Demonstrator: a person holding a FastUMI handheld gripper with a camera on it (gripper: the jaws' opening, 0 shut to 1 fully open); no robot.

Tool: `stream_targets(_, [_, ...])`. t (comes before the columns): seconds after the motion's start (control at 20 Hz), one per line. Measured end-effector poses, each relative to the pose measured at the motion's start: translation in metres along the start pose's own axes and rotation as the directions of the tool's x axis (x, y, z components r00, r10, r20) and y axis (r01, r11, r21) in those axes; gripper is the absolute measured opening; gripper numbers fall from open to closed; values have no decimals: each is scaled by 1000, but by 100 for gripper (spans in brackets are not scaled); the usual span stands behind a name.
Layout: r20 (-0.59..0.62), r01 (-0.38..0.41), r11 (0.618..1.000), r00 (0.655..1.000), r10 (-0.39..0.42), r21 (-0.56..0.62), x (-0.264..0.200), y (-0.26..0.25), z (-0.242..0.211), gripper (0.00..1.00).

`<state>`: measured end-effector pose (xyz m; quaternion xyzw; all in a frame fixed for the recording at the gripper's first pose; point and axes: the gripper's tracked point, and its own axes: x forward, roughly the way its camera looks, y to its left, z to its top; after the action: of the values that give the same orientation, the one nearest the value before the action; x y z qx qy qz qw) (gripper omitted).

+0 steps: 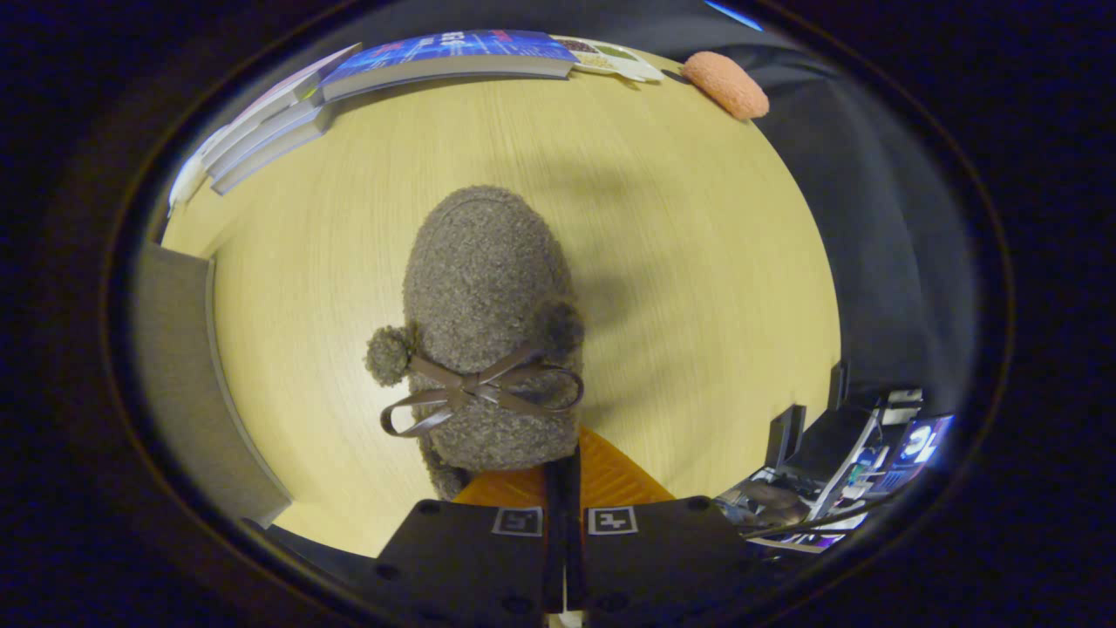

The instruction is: Open the storage box then place both shoes into the box .Put the left shoe in first, then the right shoe, with the right side of both shoes facing outward in a uniform manner.

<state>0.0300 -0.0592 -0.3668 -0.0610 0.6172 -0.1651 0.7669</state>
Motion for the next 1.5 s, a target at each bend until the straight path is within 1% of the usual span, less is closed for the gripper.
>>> stream_targets(0.2, [59, 92, 994, 994, -89, -58, -9, -2, 2, 4])
stream_targets(0.4, [158, 196, 975, 971, -178, -108, -32, -4, 8, 4])
stream_targets(0.45, [174, 237, 963, 961, -213, -128, -37, -6, 9, 4])
stream_targets(0.55, [205, 325, 928, 936, -287, -184, -45, -10, 10, 4])
stream_targets(0.65, [231, 390, 895, 911, -341, -216, -54, -11, 7, 4])
stream_targets(0.85, [277, 457, 865, 875, -396, -206, -85, -13, 3, 4])
stream_targets(0.95, [301, 478, 859, 859, -414, -183, -107, -14, 6, 4])
stream_targets(1.25, [367, 487, 864, 833, -414, -130, -185, 1, 13, 4])
stream_targets(1.5, [429, 447, 887, 828, -362, -114, -254, 43, 18, 4])
